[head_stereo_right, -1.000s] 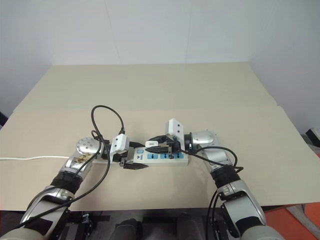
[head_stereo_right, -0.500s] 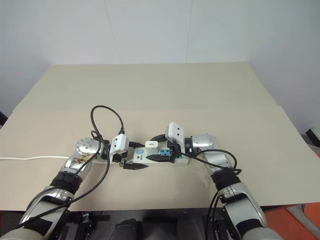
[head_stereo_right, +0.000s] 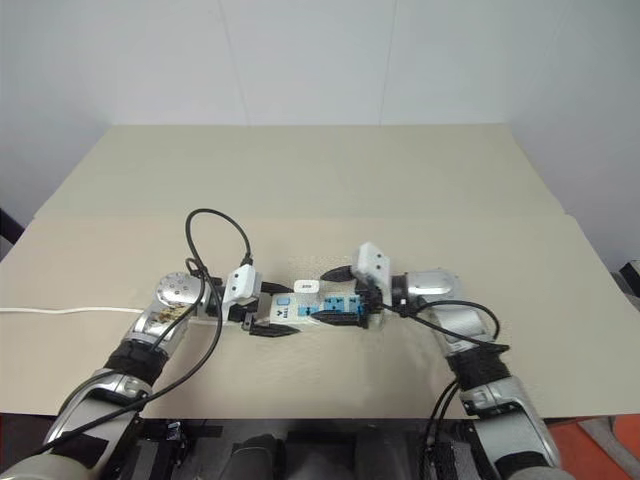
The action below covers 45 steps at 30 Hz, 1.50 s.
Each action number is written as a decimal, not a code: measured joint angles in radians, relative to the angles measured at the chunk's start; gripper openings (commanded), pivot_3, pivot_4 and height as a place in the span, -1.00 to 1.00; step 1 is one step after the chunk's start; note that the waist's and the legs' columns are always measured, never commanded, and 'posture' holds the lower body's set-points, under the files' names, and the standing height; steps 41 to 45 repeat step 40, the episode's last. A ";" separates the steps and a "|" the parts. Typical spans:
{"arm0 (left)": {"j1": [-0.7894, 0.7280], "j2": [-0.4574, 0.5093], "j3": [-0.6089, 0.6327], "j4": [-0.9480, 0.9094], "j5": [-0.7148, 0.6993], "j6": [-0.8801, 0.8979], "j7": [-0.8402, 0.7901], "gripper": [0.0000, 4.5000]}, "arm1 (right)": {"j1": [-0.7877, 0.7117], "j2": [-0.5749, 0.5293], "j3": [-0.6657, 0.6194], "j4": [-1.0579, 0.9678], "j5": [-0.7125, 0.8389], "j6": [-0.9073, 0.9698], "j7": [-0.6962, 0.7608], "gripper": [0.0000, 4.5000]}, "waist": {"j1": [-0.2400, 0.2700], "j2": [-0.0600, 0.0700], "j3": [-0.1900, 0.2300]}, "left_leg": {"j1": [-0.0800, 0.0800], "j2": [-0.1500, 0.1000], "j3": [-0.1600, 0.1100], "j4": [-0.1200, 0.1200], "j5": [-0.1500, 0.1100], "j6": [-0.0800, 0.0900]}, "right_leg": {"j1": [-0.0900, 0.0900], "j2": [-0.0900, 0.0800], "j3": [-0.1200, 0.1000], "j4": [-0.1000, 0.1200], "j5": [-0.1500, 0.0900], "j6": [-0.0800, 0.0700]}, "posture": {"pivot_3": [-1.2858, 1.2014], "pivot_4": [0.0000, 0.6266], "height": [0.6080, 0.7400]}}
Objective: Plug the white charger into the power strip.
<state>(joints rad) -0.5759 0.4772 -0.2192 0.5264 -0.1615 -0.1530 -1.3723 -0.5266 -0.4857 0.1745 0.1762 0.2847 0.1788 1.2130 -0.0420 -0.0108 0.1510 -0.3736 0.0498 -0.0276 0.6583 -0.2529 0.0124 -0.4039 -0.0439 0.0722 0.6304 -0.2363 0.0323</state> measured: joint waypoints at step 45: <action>0.382 0.457 0.413 -0.675 -0.350 0.460 0.040 0.98 | 0.392 -0.413 -0.400 -0.333 0.170 0.187 -0.088 1.00 | 0.004 -0.005 0.008 | 0.001 0.001 0.002 -0.003 0.000 0.000 | 0.000 -0.001 0.000 -0.003 -0.005 0.006 | 0.03 -0.52 1.00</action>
